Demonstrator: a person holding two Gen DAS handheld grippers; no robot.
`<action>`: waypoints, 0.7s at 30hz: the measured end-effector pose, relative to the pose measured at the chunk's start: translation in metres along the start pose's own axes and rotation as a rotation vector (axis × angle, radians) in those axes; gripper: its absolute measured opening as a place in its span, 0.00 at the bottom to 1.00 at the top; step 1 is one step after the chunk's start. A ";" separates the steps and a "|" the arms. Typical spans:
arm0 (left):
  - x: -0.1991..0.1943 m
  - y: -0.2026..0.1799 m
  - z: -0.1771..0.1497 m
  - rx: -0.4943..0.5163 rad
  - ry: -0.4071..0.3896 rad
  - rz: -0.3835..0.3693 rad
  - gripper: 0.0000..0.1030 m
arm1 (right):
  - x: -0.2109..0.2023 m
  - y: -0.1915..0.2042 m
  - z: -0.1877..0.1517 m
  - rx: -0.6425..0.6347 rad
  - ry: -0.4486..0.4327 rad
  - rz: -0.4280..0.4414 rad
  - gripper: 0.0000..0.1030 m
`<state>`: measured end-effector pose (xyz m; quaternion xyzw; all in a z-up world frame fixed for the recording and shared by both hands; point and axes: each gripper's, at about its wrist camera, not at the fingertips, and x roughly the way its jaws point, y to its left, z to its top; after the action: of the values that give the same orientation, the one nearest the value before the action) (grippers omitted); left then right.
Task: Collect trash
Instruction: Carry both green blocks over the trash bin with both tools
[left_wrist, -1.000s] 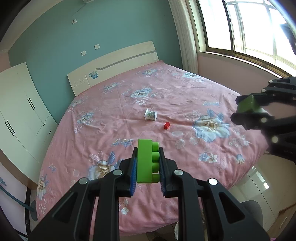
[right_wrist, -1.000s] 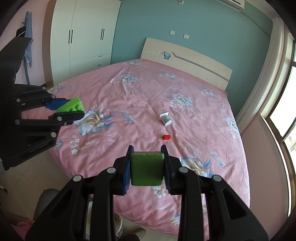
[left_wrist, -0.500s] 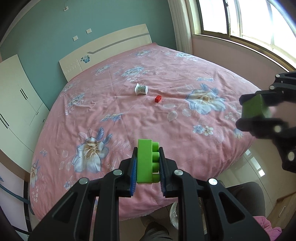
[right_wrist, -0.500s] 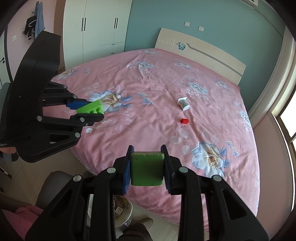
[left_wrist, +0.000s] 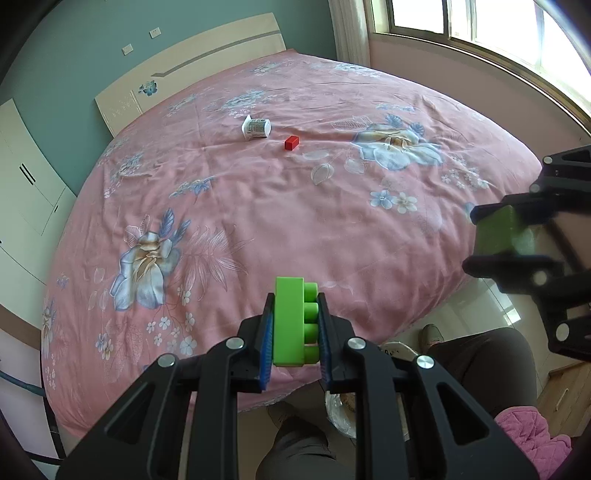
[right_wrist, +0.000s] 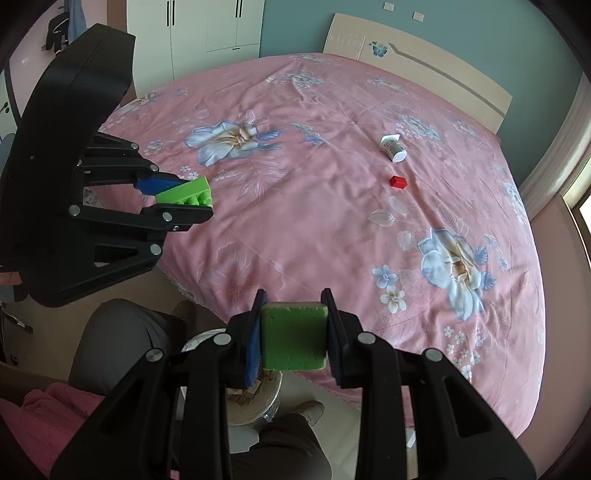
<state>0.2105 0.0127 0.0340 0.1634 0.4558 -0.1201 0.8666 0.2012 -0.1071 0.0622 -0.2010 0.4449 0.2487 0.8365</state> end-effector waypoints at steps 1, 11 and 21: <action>0.003 -0.002 -0.002 0.000 0.007 -0.006 0.22 | 0.005 0.000 -0.002 0.001 0.010 0.004 0.30; 0.044 -0.019 -0.032 0.004 0.092 -0.059 0.22 | 0.050 0.010 -0.032 0.018 0.095 0.061 0.30; 0.091 -0.033 -0.069 0.002 0.194 -0.113 0.22 | 0.099 0.017 -0.061 0.051 0.187 0.120 0.30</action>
<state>0.1978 0.0040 -0.0842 0.1492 0.5460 -0.1528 0.8101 0.1992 -0.1037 -0.0552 -0.1750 0.5385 0.2669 0.7798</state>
